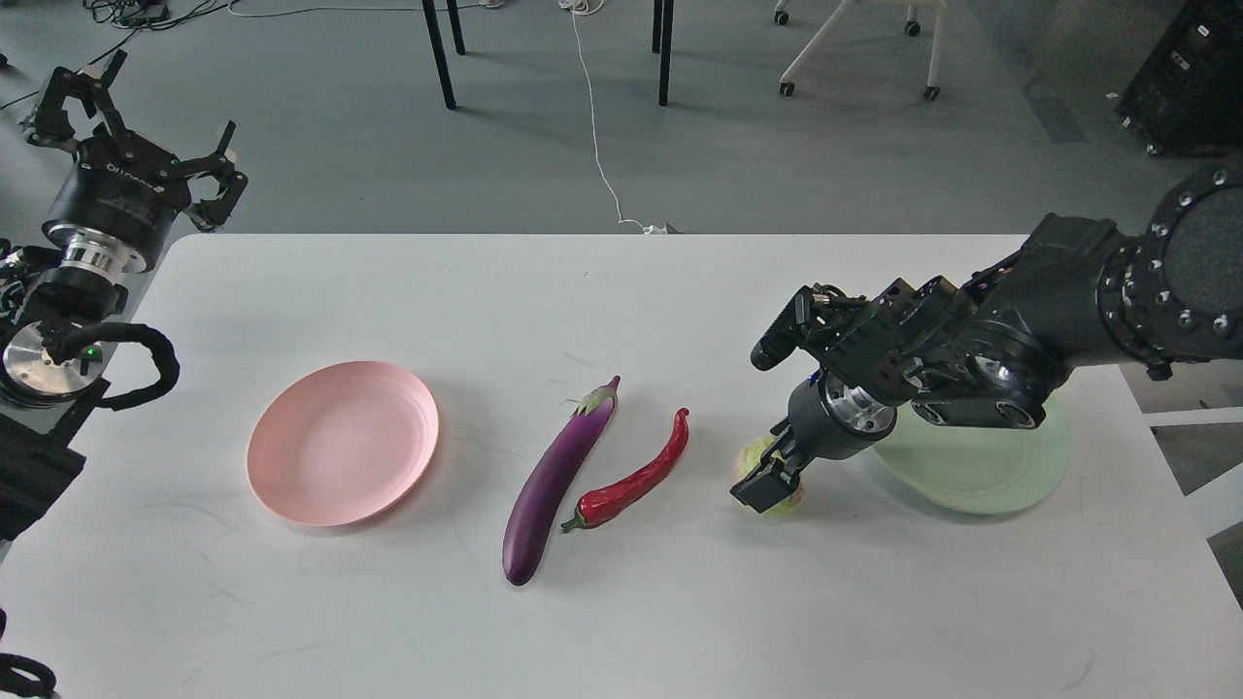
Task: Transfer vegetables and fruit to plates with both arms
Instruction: 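Reach the right gripper to the green guava and grasp it, then lower the guava onto the green plate and open the right gripper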
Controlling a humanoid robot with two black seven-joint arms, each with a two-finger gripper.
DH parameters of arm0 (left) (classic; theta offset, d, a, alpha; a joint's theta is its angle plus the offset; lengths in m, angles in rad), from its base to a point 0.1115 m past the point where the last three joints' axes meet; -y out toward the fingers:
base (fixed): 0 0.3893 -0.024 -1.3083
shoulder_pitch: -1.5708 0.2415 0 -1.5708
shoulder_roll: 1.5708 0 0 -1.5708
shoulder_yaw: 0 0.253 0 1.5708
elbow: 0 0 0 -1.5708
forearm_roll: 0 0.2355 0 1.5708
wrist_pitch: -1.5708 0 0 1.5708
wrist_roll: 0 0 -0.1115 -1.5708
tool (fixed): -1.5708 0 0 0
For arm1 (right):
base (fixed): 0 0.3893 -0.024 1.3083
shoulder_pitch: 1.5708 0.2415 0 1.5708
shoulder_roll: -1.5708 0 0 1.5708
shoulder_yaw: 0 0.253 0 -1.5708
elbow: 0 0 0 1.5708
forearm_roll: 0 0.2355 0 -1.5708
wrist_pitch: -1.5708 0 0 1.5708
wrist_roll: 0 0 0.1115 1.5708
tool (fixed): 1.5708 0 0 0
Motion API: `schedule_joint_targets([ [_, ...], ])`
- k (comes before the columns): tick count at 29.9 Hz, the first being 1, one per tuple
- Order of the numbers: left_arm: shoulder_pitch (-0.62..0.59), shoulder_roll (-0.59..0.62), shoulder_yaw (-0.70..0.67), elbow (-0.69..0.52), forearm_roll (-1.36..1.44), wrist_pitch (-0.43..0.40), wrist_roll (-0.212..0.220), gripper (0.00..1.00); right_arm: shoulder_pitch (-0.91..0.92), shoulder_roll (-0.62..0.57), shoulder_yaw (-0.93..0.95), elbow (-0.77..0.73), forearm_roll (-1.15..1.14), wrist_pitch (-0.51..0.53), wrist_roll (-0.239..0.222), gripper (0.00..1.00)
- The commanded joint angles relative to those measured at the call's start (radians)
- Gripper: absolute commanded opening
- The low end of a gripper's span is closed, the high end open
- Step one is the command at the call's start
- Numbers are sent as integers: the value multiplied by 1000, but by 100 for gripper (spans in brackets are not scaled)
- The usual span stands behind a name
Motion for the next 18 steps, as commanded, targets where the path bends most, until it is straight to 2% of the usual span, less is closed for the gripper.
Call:
schedule_joint_targets([
  [1,0,11,-1,2,0,0,-1,98,16,6,-14,11,5,2,4,69],
  [3,0,11,-1,2,0,0,-1,98,32,6,-16,14,5,4,6,55],
  [5,0,9,0,2,0,0,-1,98,47,3,-17,12,5,4,7,46],
  [9,0,11,0,2,-2,0,-1,98,100,-30,-5,11,8,1,7,45],
  [18,3,26,0,2,-3,0,-1,98,162,-285,-11,52,-12,-1,7,48],
])
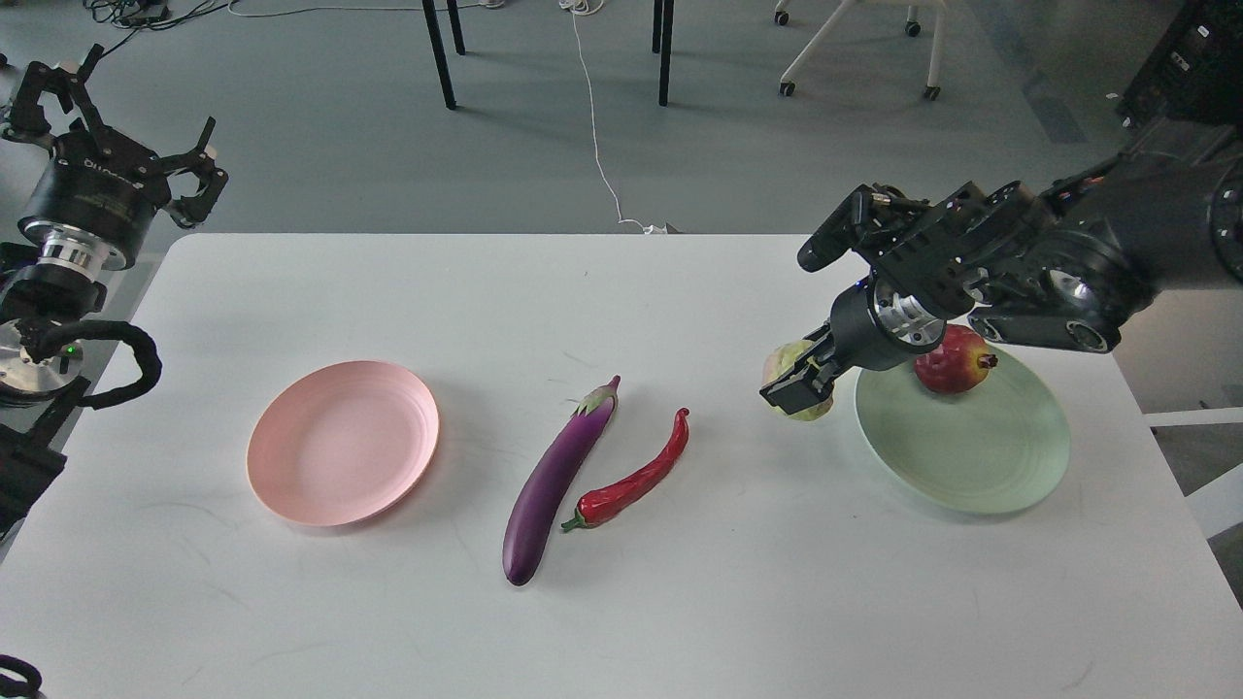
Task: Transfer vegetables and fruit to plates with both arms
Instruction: 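Lower the guava onto the green plate and open the right gripper, then retract the right gripper and move the left gripper toward the eggplant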
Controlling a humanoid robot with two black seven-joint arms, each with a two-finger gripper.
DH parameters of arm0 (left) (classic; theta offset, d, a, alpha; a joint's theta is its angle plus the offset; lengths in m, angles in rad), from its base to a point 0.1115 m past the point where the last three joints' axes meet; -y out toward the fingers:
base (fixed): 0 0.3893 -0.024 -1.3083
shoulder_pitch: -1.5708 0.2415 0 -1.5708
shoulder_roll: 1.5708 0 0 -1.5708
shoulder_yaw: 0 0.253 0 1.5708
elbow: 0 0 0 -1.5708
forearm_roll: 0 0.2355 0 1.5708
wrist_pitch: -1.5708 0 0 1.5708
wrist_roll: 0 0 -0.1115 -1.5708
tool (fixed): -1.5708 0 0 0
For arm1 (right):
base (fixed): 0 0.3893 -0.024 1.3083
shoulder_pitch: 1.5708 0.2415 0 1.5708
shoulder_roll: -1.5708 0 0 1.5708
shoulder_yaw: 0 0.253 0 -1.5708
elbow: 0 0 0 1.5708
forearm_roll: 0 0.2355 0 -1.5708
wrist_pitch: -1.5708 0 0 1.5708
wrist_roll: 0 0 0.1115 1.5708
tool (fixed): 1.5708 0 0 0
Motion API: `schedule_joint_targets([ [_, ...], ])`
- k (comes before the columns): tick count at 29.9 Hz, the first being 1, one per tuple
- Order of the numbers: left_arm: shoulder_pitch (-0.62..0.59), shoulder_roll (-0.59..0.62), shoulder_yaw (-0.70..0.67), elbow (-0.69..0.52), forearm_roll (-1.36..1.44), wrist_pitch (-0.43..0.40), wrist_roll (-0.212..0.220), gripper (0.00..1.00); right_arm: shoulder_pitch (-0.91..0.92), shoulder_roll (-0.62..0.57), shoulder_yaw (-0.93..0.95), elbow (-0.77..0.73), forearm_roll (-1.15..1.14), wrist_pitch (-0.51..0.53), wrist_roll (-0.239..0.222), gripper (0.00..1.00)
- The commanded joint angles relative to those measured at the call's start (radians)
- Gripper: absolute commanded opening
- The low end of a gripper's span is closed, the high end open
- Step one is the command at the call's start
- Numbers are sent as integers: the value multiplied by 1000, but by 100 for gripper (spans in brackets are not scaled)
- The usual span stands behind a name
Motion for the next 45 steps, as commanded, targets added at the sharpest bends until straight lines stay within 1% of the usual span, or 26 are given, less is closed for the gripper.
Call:
schedule_joint_targets([
  [1,2,0,1,0,-1,0,0,98,3,-96,-4,34,-37,-2,0,48],
  [4,1,-4,3,-3,-1,0,3,98,-18,-164,-10,45,-102,-2,0,51],
  [8,-2,-7,3,-3,-1,0,3,98,-92,-222,-9,41,-123,-4,0,53],
  [15,-5,-10,3,-3,-2,0,3,98,-167,-256,-1,1,-123,-15,-3,66],
  [16,-7,-10,3,-3,-2,0,3,98,-175,-254,-1,-7,-123,-21,-5,68],
  [17,-7,-12,3,-3,-1,0,5,98,-183,-253,0,-15,-123,-24,-8,73],
  [18,-8,-12,3,-5,-1,0,6,98,-193,-253,0,-18,-123,-24,-9,81],
  [20,-10,-10,4,-6,-1,0,12,98,-210,-254,0,-19,-122,-24,-17,92],
  [21,-12,-9,4,-12,1,0,14,98,-213,-256,0,-19,-122,-22,-20,94],
  [24,-18,-4,6,-23,2,0,15,98,-210,-262,0,-18,-120,-21,-23,97],
  [30,-41,-6,7,-25,5,0,22,98,-132,-285,11,-18,-108,-13,-19,98],
  [33,-47,-6,9,-28,9,0,22,98,-117,-296,89,-30,-105,-22,-19,98],
  [35,-47,-6,9,-28,9,0,22,98,-117,-296,89,-30,-105,-22,-19,98],
  [36,-59,5,38,-60,16,0,19,98,-133,-349,273,-76,-49,-9,-23,98],
  [37,-73,16,56,-77,31,0,17,98,-140,-356,325,-82,-12,-1,-25,98],
  [39,-84,25,72,-83,50,0,15,98,-147,-356,347,-88,16,12,-25,98],
  [40,-111,33,128,-85,126,0,15,98,-144,-353,370,-103,65,25,-25,98],
  [42,-116,33,135,-85,136,0,14,98,-143,-353,372,-104,67,25,-25,98],
  [43,-146,34,174,-86,215,0,14,98,-150,-365,445,-113,81,15,-23,98],
  [45,-163,33,182,-91,251,0,17,98,-182,-380,548,-137,120,12,-25,98],
])
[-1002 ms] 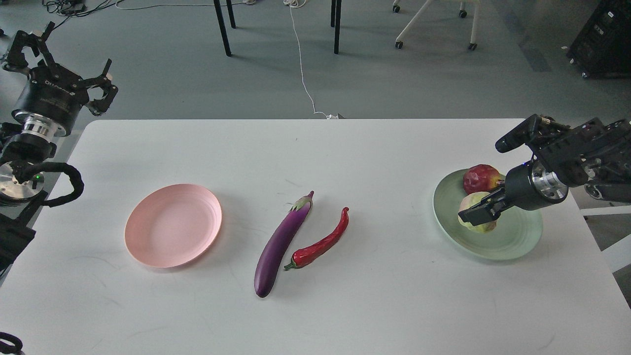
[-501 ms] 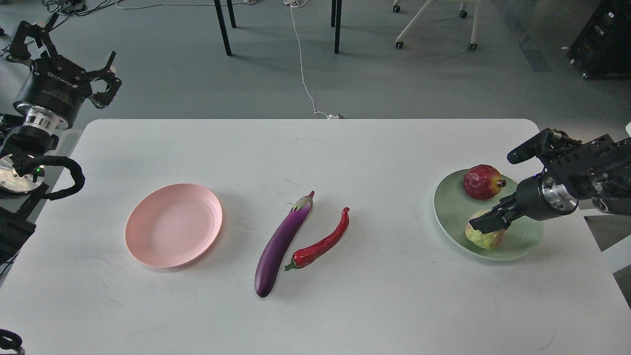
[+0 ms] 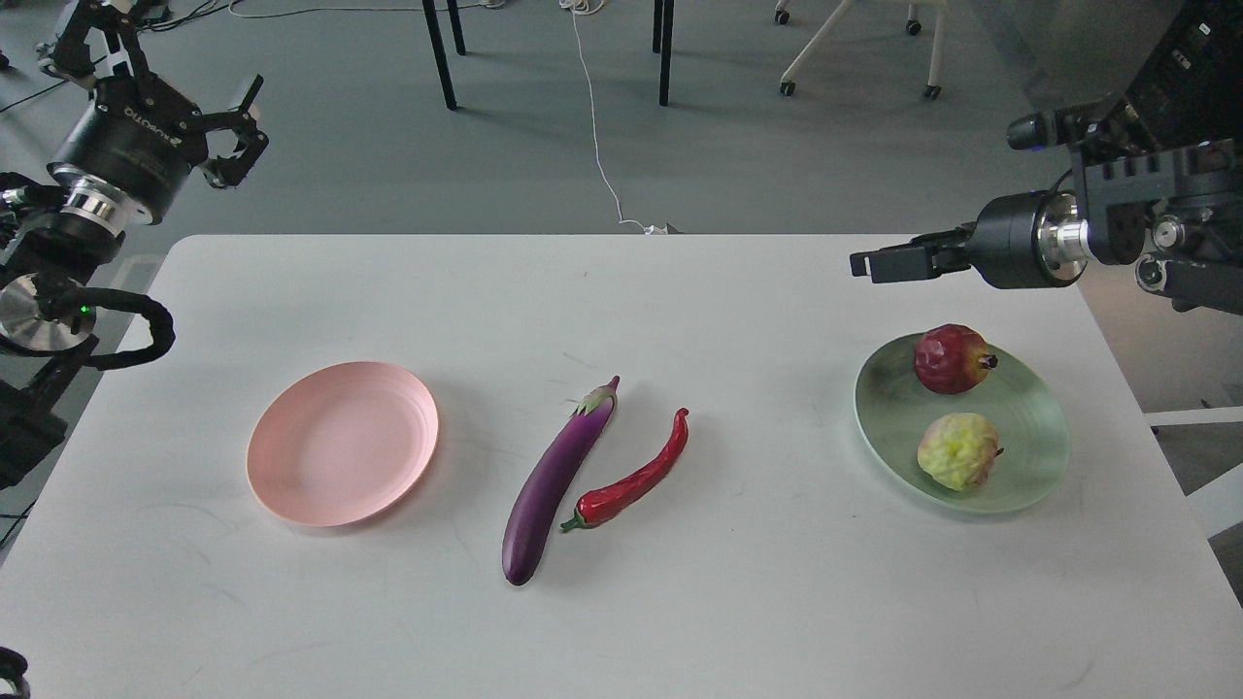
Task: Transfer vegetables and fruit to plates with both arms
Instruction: 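Retract the right gripper and move the left gripper toward the eggplant, then grasp the purple eggplant with the left gripper and lift it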
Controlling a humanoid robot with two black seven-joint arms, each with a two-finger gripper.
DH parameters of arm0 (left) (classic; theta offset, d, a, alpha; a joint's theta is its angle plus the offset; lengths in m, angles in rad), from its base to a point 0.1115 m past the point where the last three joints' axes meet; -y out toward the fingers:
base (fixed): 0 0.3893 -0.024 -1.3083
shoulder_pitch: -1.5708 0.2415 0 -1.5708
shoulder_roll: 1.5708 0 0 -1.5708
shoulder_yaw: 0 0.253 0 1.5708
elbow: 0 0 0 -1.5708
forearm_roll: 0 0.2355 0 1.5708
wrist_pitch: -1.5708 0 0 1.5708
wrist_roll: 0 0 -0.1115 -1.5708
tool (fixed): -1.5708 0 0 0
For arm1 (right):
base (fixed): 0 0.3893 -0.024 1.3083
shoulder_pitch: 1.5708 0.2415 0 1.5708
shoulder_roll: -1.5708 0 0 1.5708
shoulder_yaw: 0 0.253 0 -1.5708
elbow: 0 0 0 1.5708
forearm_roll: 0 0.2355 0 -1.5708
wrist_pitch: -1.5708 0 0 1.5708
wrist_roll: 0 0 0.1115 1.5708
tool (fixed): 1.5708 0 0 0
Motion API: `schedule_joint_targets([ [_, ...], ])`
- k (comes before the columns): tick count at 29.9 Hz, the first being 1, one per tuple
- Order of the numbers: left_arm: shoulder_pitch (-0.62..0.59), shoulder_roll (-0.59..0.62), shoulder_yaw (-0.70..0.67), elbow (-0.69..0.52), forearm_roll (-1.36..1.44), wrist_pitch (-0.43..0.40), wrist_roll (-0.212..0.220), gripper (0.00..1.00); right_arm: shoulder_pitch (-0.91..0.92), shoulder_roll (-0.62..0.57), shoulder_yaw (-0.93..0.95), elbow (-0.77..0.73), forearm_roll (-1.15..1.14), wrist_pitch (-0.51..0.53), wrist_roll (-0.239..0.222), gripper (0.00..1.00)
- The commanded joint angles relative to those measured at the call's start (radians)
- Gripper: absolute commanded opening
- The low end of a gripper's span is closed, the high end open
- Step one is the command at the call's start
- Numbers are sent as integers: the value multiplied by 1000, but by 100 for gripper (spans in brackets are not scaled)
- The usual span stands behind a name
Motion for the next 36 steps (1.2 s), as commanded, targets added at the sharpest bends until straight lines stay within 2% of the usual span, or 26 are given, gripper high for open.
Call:
schedule_joint_targets([
  [1,-44,-3,37,-12,94,0,2,98,-68,-27,202,-43,86,-8,0,98],
  [5,-96,-9,101,-69,213,0,1,98,-250,-27,550,-98,222,-7,2,99],
  [9,-137,-29,146,-154,357,0,2,98,-459,-15,899,-132,241,3,3,98],
  [14,-140,-32,224,-234,561,5,5,98,-622,23,1167,-131,261,4,8,98],
  [20,-130,-32,304,-377,970,16,5,98,-763,42,1325,-134,532,6,11,98],
  [25,-140,-46,414,-392,1279,16,5,98,-850,39,1446,-97,895,18,9,98],
  [27,-142,-69,437,-392,1383,16,8,98,-893,33,1494,-57,931,32,11,98],
  [28,-140,-84,440,-391,1429,16,18,98,-918,31,1511,-45,931,41,11,98],
  [31,-140,-138,440,-394,1561,16,93,98,-996,33,1538,-31,931,85,11,99],
  [33,-139,-171,440,-392,1612,16,125,97,-1037,31,1543,-31,931,118,12,99],
  [36,-124,-211,446,-392,1657,18,133,96,-1097,28,1551,-33,931,165,17,99],
])
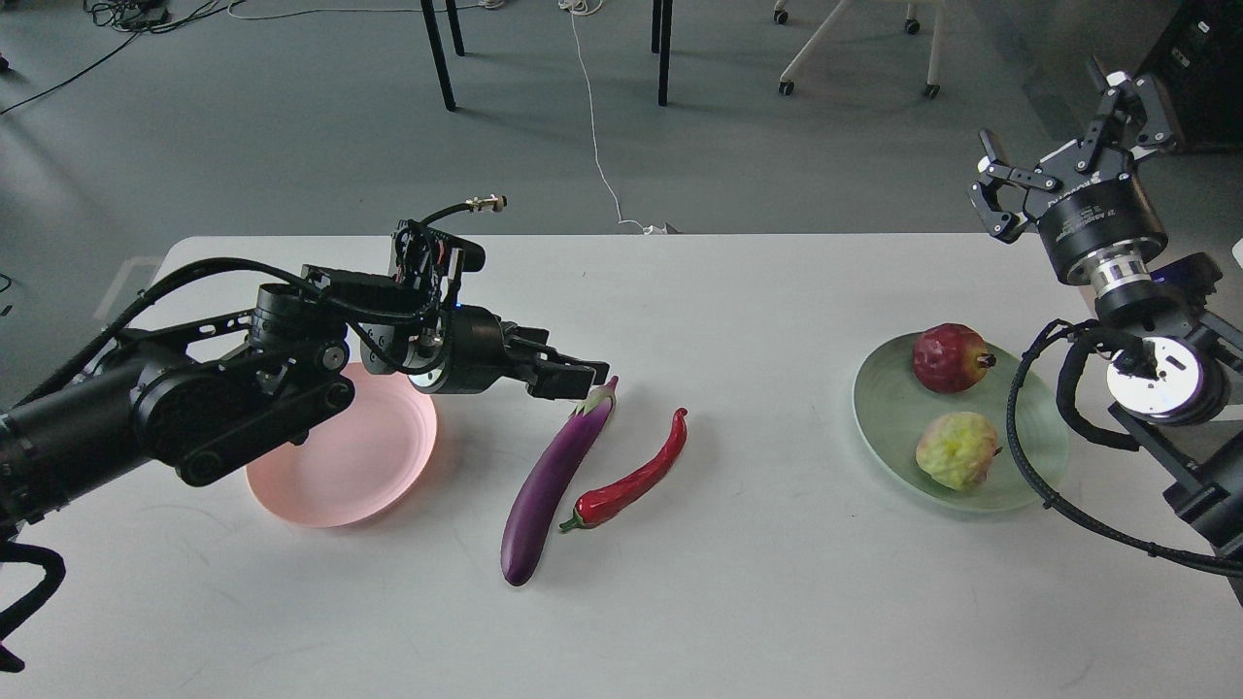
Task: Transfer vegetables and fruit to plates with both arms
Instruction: 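Grasp the purple eggplant with the left gripper and lift it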
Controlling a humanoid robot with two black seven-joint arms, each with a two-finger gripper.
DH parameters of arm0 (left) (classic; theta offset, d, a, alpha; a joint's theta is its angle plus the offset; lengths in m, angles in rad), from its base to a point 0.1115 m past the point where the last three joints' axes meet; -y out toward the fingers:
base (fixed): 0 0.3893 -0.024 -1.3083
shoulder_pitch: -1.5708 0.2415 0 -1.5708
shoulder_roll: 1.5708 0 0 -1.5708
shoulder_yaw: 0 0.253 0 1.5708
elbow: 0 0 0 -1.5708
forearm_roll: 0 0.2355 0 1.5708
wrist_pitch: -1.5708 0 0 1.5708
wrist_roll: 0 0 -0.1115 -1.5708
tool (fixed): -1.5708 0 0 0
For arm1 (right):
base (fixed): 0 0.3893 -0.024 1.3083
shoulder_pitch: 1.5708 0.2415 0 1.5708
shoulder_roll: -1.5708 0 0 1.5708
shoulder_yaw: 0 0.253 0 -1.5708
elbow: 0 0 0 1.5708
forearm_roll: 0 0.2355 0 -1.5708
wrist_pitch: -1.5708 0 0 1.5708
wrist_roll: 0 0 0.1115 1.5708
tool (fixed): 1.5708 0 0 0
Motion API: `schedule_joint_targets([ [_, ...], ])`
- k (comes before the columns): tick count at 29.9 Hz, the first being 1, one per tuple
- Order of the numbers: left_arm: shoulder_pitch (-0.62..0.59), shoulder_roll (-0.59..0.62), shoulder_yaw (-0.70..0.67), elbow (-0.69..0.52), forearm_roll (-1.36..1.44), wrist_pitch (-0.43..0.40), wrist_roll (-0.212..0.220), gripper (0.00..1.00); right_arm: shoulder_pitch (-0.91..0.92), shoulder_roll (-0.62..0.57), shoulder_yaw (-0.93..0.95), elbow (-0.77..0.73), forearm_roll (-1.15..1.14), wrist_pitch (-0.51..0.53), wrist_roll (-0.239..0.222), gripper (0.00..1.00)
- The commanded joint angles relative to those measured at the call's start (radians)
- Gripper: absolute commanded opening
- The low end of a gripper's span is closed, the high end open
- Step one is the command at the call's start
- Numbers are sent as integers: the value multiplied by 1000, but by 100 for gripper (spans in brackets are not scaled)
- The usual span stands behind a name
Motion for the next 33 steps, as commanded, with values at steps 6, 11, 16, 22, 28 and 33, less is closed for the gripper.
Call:
schedule_joint_targets([
  [6,28,-74,100,7,189,34,18,89,-149,-3,29,-8,0,119,7,99],
  [11,29,-103,146,17,194,44,95,75,-155,-12,29,-11,0,119,8,99],
  [16,44,-110,148,28,195,44,122,54,-155,-16,30,-13,-1,119,10,99],
  [22,48,-88,145,30,186,33,162,23,-155,-23,35,-11,-1,119,10,99],
  [28,34,4,75,-114,12,28,233,10,-155,-23,38,-10,-1,116,10,99],
  [33,31,237,-18,-274,-107,-4,253,11,-155,-34,49,-10,-1,116,10,98],
])
